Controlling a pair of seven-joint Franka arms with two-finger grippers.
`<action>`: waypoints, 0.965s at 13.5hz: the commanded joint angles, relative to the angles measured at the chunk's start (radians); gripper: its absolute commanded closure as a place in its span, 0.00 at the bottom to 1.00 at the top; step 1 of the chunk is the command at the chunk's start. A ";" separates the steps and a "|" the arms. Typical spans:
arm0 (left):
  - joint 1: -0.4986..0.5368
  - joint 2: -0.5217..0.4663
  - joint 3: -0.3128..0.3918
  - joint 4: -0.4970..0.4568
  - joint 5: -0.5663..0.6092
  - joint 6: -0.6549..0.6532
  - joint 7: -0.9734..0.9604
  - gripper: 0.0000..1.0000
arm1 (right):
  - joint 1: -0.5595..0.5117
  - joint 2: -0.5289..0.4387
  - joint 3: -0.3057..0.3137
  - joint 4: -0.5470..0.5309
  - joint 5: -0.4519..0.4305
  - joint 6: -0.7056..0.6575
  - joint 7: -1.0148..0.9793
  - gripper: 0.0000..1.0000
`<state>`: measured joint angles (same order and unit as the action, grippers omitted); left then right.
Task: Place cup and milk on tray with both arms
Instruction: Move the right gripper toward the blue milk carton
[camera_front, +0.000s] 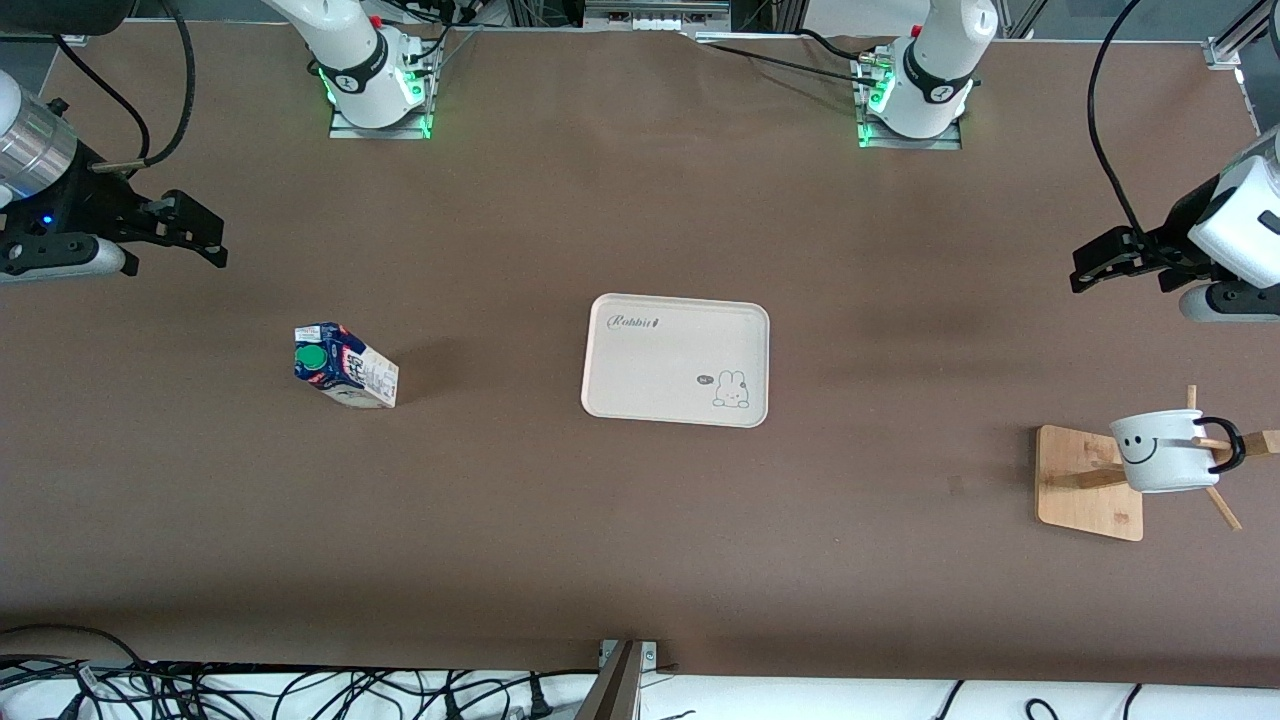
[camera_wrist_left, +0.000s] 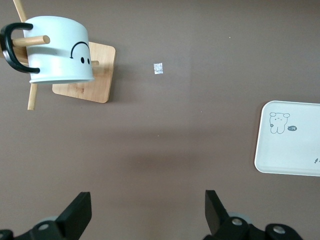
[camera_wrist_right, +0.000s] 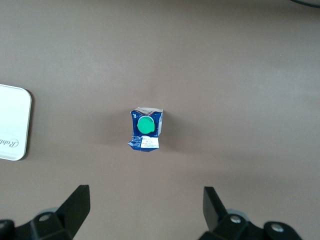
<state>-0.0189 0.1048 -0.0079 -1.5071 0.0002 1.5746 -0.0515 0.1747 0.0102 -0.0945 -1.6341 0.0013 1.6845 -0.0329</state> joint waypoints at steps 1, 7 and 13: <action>-0.001 0.013 -0.004 0.034 0.024 -0.024 0.002 0.00 | -0.003 0.005 0.002 0.013 -0.009 -0.003 -0.004 0.00; -0.001 0.013 -0.004 0.034 0.024 -0.031 0.001 0.00 | 0.000 0.008 0.002 0.020 -0.029 0.003 -0.007 0.00; -0.003 0.013 -0.006 0.034 0.024 -0.031 -0.007 0.00 | 0.006 0.140 0.007 0.020 -0.012 0.043 -0.004 0.00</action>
<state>-0.0189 0.1048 -0.0086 -1.5068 0.0002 1.5671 -0.0515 0.1766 0.0674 -0.0919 -1.6359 -0.0080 1.7140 -0.0335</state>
